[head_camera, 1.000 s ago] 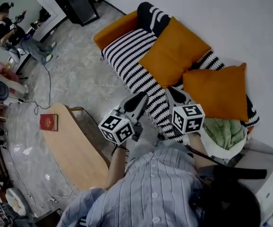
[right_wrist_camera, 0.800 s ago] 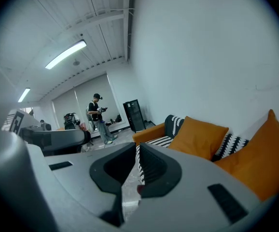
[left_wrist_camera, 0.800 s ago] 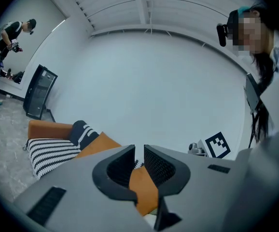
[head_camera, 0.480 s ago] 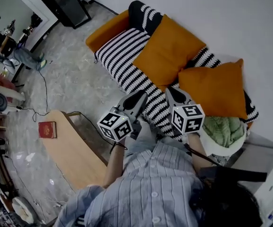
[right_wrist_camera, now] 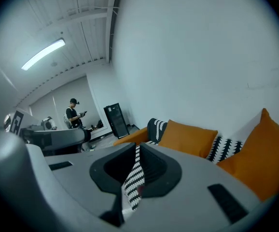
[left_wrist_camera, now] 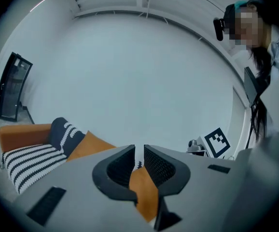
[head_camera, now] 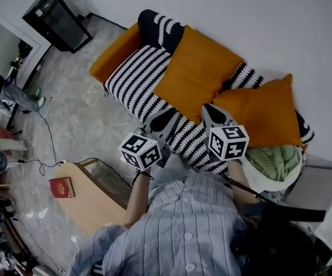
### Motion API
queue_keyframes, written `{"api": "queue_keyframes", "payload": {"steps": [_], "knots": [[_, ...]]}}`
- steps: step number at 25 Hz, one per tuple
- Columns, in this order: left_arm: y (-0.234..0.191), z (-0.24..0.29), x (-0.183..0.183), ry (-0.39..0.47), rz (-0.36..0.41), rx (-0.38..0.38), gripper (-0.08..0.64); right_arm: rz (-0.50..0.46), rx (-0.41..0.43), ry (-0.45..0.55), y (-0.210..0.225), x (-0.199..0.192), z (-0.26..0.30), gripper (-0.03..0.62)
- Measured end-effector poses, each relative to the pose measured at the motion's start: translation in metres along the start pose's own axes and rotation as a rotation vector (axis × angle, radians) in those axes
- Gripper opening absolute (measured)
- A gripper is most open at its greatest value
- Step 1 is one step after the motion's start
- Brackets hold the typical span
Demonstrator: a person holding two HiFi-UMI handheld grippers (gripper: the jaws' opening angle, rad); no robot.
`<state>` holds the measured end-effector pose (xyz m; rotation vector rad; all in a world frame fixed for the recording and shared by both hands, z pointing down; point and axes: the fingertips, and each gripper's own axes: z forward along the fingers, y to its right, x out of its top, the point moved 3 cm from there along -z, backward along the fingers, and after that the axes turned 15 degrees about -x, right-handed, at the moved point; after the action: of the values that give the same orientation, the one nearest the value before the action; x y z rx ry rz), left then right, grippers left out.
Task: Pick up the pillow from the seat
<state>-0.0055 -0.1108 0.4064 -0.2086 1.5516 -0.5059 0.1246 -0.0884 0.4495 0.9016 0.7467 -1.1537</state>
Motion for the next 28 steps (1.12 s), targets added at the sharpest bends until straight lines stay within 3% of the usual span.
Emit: {"api": "queue_keyframes", "payload": {"steps": [6, 16, 22, 28], "knots": [[-0.047, 0.021, 0.039, -0.024, 0.023, -0.11, 0.052, 0.068, -0.069, 0.008, -0.005, 0.026, 0.044, 0.035], [-0.115, 0.057, 0.057, -0.133, 0.042, -0.233, 0.054, 0.139, -0.226, 0.014, 0.007, 0.039, 0.079, 0.035], [-0.154, 0.08, 0.056, -0.176, 0.01, -0.293, 0.068, 0.189, -0.316, 0.005, 0.029, 0.035, 0.09, 0.035], [-0.194, 0.099, 0.042, -0.31, 0.049, -0.315, 0.121, 0.218, -0.421, 0.016, 0.059, 0.027, 0.103, 0.037]]}}
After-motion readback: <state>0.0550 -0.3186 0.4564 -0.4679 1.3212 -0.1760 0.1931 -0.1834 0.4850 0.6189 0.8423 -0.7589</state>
